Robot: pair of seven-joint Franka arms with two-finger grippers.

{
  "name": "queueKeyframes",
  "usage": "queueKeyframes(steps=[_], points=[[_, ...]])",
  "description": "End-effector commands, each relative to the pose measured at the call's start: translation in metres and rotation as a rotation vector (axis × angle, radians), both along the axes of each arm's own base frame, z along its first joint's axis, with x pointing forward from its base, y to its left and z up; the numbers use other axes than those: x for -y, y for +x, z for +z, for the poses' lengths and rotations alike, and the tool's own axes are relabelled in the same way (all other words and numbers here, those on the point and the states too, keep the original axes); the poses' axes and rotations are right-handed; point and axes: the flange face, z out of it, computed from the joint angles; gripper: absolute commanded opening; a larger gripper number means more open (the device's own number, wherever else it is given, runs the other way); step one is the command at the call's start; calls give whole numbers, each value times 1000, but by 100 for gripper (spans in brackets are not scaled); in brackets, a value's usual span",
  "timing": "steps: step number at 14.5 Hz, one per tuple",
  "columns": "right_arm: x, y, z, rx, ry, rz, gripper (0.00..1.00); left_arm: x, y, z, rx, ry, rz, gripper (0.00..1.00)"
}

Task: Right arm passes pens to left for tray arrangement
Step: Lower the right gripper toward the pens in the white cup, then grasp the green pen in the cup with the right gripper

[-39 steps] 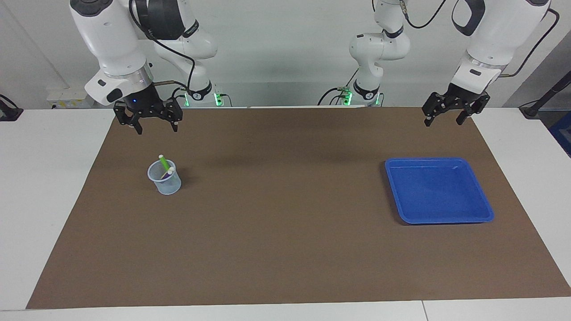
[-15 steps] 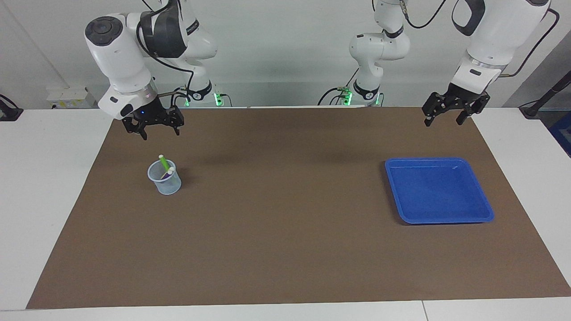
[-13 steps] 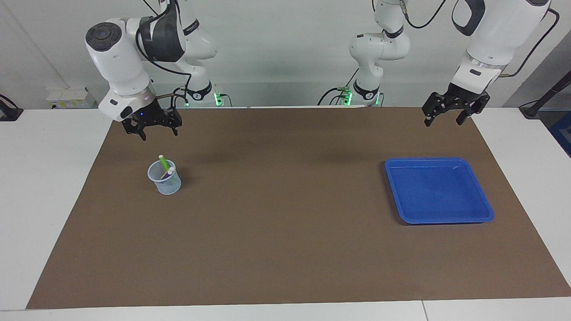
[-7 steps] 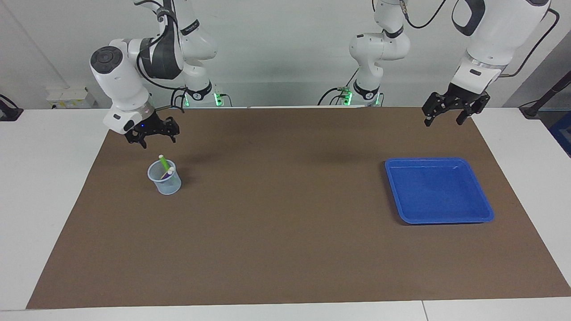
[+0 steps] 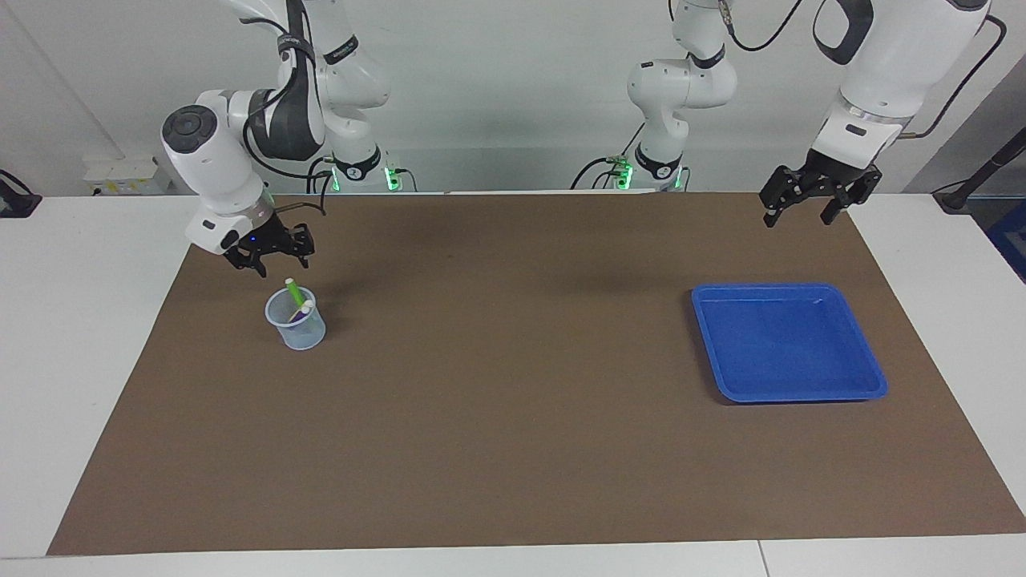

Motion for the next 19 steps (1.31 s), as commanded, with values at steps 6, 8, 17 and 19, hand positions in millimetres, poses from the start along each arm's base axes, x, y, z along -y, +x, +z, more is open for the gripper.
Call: queueKeyframes(steps=[6,8,17,19], points=[[2,5,-18,8,20,-1,64,-1,-4,5,4,11,-3,100],[2,5,-22,2,21,-8,63,-2,-5,6,7,11,-3,100],[1,9,-25,20,19,-7,51,-2,-3,6,16,6,1,100],[1,9,-25,18,19,-7,51,-2,-3,6,17,6,1,100]])
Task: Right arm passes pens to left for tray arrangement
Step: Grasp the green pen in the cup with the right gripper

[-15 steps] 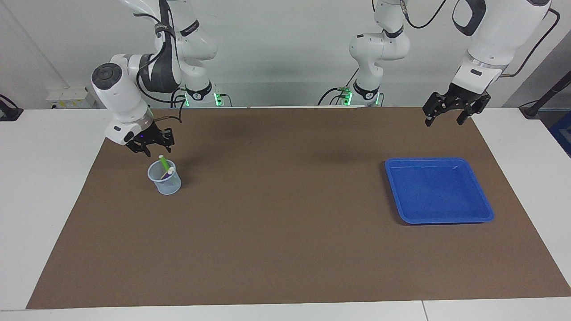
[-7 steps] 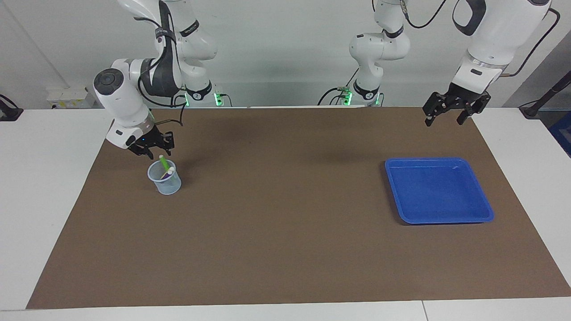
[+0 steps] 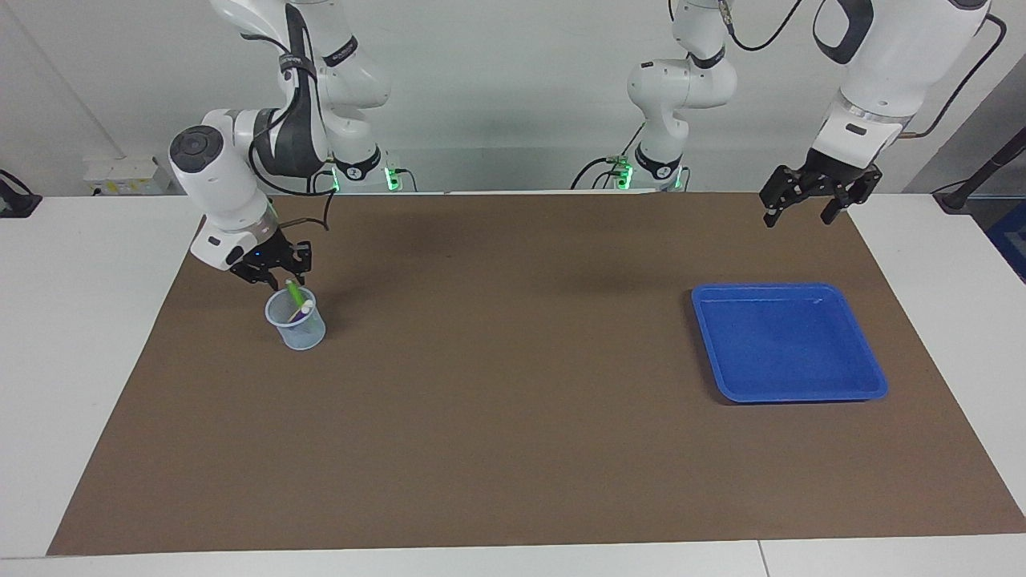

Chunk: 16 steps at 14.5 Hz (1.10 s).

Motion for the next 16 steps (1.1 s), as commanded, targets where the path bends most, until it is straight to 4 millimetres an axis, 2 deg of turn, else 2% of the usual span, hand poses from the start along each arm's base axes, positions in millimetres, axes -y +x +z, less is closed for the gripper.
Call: queueKeyframes(steps=[1,2,4,7,11,13,16], points=[[1,0,-3,11,18,-9,49,-2,-3,5,14,6,1,100],[1,0,-3,11,18,-8,44,-1,-3,5,15,4,-2,100],[1,-1,-3,10,19,-10,43,-1,-3,5,15,4,-2,100],[1,0,-3,11,18,-8,36,-3,-3,5,15,5,0,100],[0,0,-3,10,19,-7,17,-3,-3,5,15,5,0,100],[0,0,-3,10,18,-6,3,-3,-2,5,17,5,-2,100],[0,-1,-3,8,18,-6,0,-3,-2,5,17,5,-3,100]])
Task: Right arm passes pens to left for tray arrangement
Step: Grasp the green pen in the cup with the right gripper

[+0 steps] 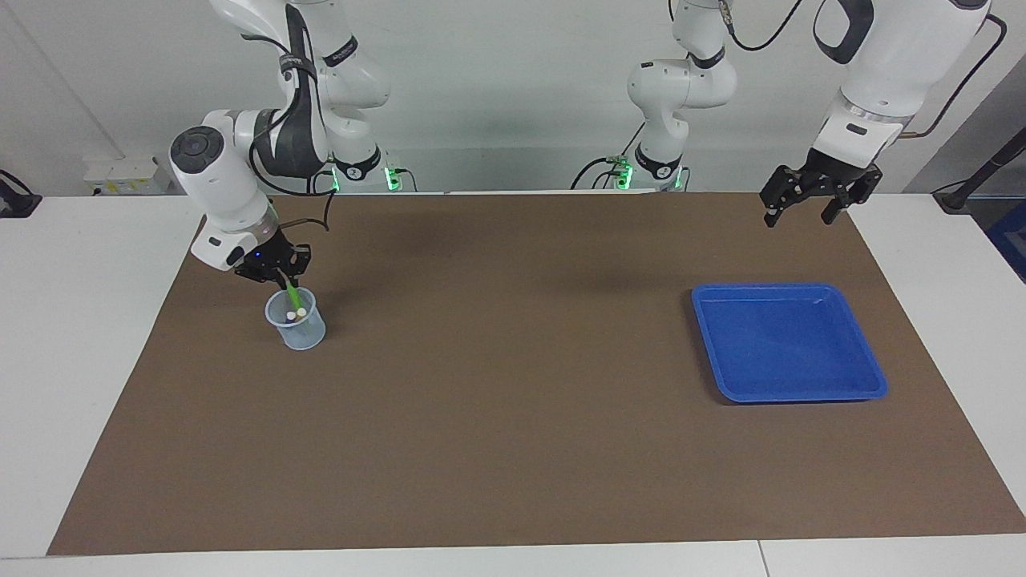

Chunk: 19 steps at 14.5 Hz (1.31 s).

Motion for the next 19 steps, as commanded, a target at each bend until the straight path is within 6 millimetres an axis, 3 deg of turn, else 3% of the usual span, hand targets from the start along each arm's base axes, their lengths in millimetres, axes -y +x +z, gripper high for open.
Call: queueKeyframes(steps=[1,6,13,17,19], points=[[1,0,-1,7,18,-7,0,-2,-2,5,16,5,-4,100],[-7,14,39,-10,22,8,0,-2,-2,5,16,5,-4,100],[-26,24,136,-40,142,-48,0,-2,-2,5,17,1,1,100],[-50,26,179,-23,172,-115,0,7,-3,-7,43,-95,141,100],[-79,26,193,-4,190,-177,0,21,-5,-15,53,-186,212,100]])
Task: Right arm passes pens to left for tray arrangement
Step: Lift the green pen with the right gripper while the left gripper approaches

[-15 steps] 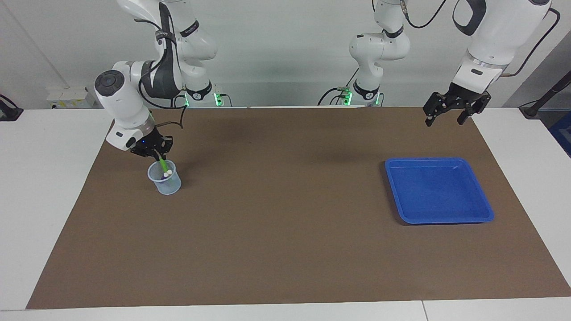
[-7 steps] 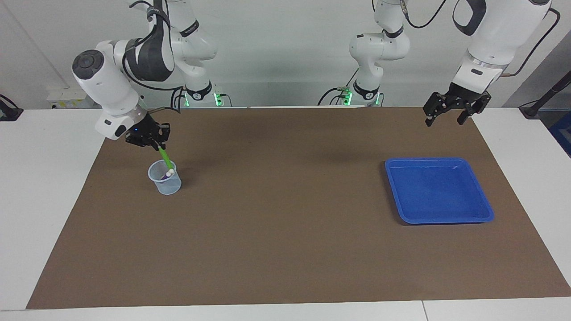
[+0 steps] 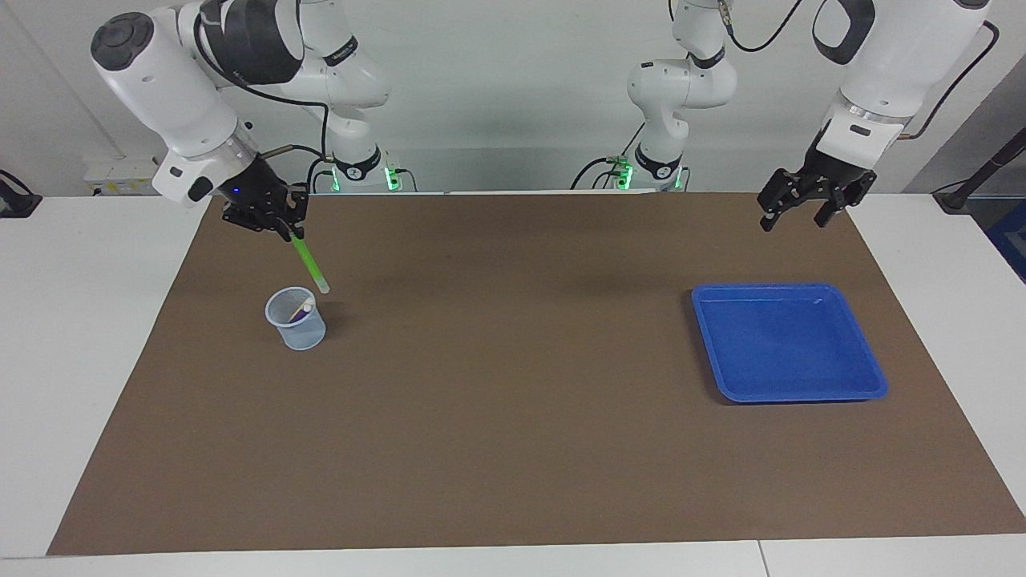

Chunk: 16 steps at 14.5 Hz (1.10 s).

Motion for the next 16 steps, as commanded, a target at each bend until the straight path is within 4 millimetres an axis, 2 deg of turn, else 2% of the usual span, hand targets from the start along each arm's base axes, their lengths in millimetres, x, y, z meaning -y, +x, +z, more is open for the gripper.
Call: queueKeyframes(steps=[1,3,5,7,9,11,13,14,16], points=[[-37,0,19,-1,73,-110,0,16,-10,-12,23,-117,128,100],[-58,3,19,2,142,-222,0,37,-13,-18,33,-214,187,100],[-78,4,20,11,193,-282,0,47,-15,-21,42,-292,248,100],[-102,1,11,9,250,-359,0,64,-17,-23,35,-359,299,100],[-140,-2,7,30,278,-414,0,89,-19,-26,31,-409,394,99],[-170,-6,11,26,318,-495,0,110,-23,-29,16,-472,486,99],[-189,-4,13,26,385,-580,0,115,-25,-34,-15,-567,595,99],[-198,-5,9,18,402,-615,0,126,-28,-40,-27,-597,609,99],[-212,-9,3,-4,443,-678,0,130,-29,-53,-46,-667,666,96]])
